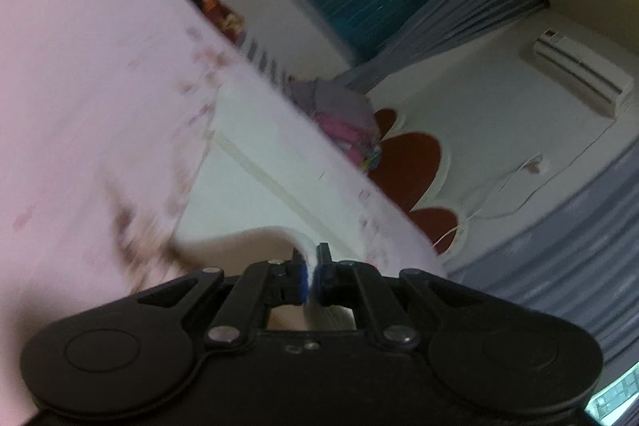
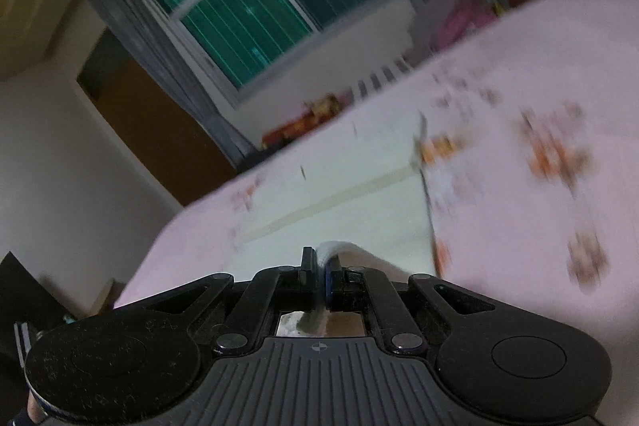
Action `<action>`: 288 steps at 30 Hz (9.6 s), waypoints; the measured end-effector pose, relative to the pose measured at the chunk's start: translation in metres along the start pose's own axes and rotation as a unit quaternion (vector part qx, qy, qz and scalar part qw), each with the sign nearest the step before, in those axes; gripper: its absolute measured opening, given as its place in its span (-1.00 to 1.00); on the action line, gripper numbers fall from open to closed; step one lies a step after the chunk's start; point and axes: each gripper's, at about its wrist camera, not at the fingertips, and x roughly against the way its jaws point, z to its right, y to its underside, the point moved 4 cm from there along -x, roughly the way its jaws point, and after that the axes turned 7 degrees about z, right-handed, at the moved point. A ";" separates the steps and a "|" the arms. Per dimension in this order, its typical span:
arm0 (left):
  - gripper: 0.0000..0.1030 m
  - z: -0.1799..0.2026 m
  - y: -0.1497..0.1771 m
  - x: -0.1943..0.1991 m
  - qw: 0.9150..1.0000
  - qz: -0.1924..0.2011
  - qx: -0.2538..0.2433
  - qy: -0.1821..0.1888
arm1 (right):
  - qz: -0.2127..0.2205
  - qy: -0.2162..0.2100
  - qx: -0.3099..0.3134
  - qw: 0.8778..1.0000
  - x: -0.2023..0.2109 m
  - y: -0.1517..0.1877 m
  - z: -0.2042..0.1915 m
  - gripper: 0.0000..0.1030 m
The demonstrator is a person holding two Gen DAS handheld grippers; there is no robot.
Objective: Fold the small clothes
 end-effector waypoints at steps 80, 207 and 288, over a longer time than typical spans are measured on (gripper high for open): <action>0.45 0.011 -0.037 -0.302 0.924 -0.071 -0.360 -0.111 | -0.103 0.134 0.205 0.964 -0.368 -0.057 0.058 0.04; -0.79 -0.081 0.017 -0.178 0.978 0.092 0.115 -0.148 | -0.124 0.100 0.134 0.978 -0.331 0.022 -0.026 -1.00; -0.44 0.069 0.034 -0.299 0.966 -0.121 -0.200 -0.106 | -0.160 0.057 -0.004 0.985 -0.289 -0.067 0.124 -0.25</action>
